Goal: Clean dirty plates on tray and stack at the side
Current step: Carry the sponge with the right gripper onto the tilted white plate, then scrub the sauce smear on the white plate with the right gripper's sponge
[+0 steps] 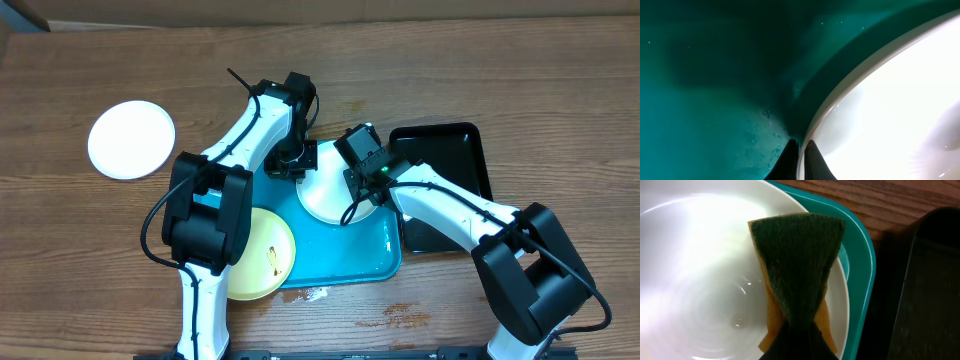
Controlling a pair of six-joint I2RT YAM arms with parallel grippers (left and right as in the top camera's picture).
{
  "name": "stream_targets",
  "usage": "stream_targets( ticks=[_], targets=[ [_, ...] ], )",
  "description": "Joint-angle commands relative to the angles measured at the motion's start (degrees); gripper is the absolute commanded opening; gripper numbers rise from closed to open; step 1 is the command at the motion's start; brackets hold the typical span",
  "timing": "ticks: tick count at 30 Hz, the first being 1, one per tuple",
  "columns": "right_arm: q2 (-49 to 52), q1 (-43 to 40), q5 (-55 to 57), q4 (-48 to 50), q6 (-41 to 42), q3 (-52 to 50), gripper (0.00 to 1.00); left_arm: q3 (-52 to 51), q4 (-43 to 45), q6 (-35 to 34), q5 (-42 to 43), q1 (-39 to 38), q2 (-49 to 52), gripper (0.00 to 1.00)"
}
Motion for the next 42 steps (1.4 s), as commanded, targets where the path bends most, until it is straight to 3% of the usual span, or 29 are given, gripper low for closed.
stream_targets(
  ticks=[1,7,15,29,36,42],
  targets=[
    [-0.57,-0.33,1.11,1.20,-2.99,-0.20,0.04,-0.50,0.55,-0.96,-2.60,-0.02,1.25,0.04],
    [-0.46,-2.56,-1.79,1.86,-4.94,-0.20,0.04,-0.50,0.50,-0.94,-2.60,-0.02,1.25,0.04],
    [-0.24,-7.08,-15.80,2.05,-10.93,-0.20,0.04,-0.50,0.55,-0.96,-2.60,-0.02,1.25,0.04],
    [5.31,-7.30,-15.93,2.01,-12.63,-0.04,0.04,-0.50,0.55,-0.96,-2.60,-0.02,1.27,0.04],
    [5.09,-7.30,-33.51,-9.38,-19.93,5.57,0.04,-0.50,0.57,-0.96,-2.60,-0.02,1.25,0.04],
    [5.09,-7.41,-39.60,-9.60,-20.87,6.71,0.04,-0.50,0.48,-0.96,-2.60,-0.02,1.25,0.04]
  ],
)
